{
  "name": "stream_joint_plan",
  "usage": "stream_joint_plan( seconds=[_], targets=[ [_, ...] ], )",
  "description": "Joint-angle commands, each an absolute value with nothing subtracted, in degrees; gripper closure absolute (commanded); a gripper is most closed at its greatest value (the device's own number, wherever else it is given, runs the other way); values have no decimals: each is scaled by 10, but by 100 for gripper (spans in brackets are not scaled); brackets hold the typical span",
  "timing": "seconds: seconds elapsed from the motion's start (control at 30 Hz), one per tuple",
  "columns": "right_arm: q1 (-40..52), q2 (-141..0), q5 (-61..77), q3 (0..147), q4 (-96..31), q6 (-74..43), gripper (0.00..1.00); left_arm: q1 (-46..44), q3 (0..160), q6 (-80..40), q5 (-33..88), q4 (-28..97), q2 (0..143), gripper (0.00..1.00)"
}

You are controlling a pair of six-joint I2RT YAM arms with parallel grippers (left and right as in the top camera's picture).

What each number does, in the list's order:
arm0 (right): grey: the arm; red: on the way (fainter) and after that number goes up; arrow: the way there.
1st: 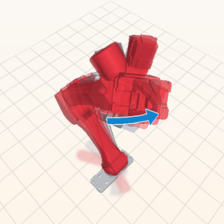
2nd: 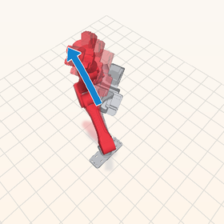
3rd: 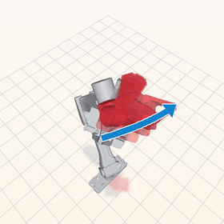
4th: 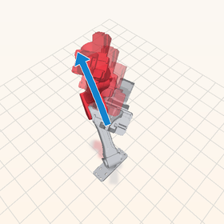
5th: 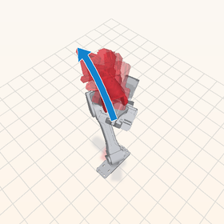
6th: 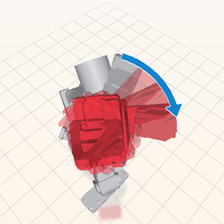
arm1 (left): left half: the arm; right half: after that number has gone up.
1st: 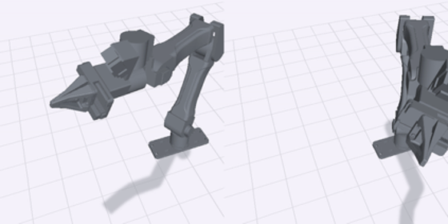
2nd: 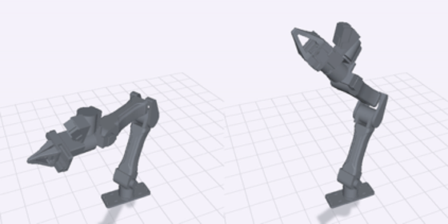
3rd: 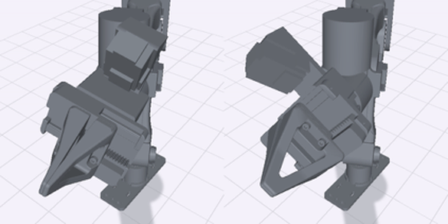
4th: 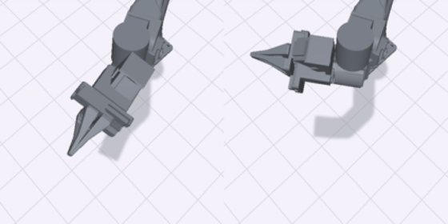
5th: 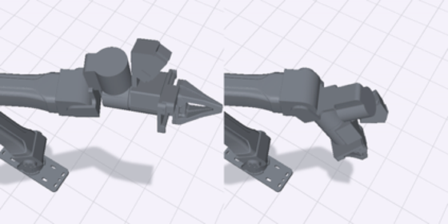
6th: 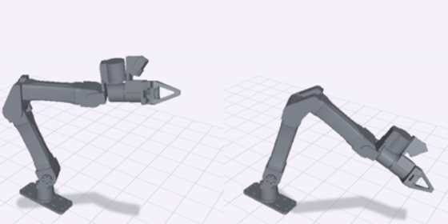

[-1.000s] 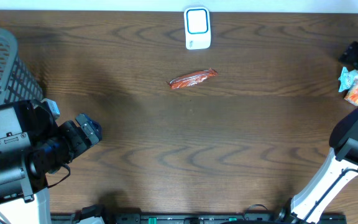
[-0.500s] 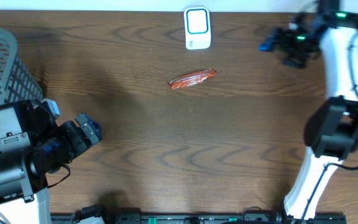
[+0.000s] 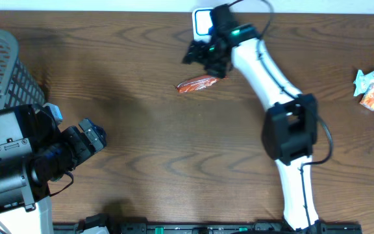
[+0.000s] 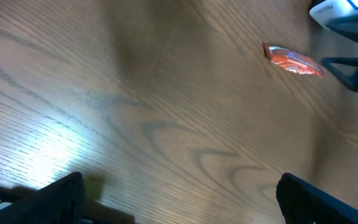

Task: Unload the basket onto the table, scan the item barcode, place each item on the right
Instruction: 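Reach the right gripper to the red candy wrapper and grasp it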

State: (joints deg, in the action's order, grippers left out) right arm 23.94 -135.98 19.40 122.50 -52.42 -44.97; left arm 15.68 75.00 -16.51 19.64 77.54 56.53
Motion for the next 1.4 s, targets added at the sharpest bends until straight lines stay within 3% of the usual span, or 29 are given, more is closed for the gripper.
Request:
stream_joint_plan(
  seconds=[0.0,0.27,0.43,0.67,1.07,1.2,1.37],
  targets=[
    [267,-1389,114,1225,-521,-597,15,157,752,-166,203,776,565,2],
    [298,-1431,19,1225,-574,-625,33,157,752,-166,203,776,565,2],
    [289,-1421,3,1225,-661,-566,46,157,752,-166,203,776,565,2],
    [281,-1388,1,1225,-756,-425,49,157,752,-166,203,776,565,2],
    [265,-1288,-50,1225,-728,-320,33,157,752,-166,203,776,565,2],
    [246,-1302,-44,1225,-707,-321,45,157,752,-166,203,776,565,2],
    [237,-1346,36,1225,-692,-293,48,157,752,-166,203,776,565,2]
  ],
)
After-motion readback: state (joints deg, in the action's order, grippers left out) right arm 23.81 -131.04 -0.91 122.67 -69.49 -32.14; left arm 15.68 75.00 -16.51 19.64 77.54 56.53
